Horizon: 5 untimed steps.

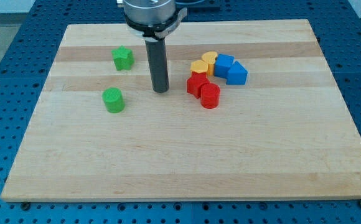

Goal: Slide the green star close to the green circle

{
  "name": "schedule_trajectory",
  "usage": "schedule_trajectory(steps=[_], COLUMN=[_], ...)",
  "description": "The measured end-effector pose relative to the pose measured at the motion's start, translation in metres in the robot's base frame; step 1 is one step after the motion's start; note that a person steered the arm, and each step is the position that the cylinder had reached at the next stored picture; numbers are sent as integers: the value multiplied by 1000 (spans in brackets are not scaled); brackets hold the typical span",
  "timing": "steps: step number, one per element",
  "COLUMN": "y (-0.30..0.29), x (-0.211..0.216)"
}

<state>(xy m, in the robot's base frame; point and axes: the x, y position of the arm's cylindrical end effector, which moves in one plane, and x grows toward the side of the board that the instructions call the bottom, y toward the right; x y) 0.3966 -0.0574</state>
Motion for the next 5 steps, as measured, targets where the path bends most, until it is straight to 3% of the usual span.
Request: schedule_trajectory(steps=[3,5], y=[-5,-83], x=[-95,-112])
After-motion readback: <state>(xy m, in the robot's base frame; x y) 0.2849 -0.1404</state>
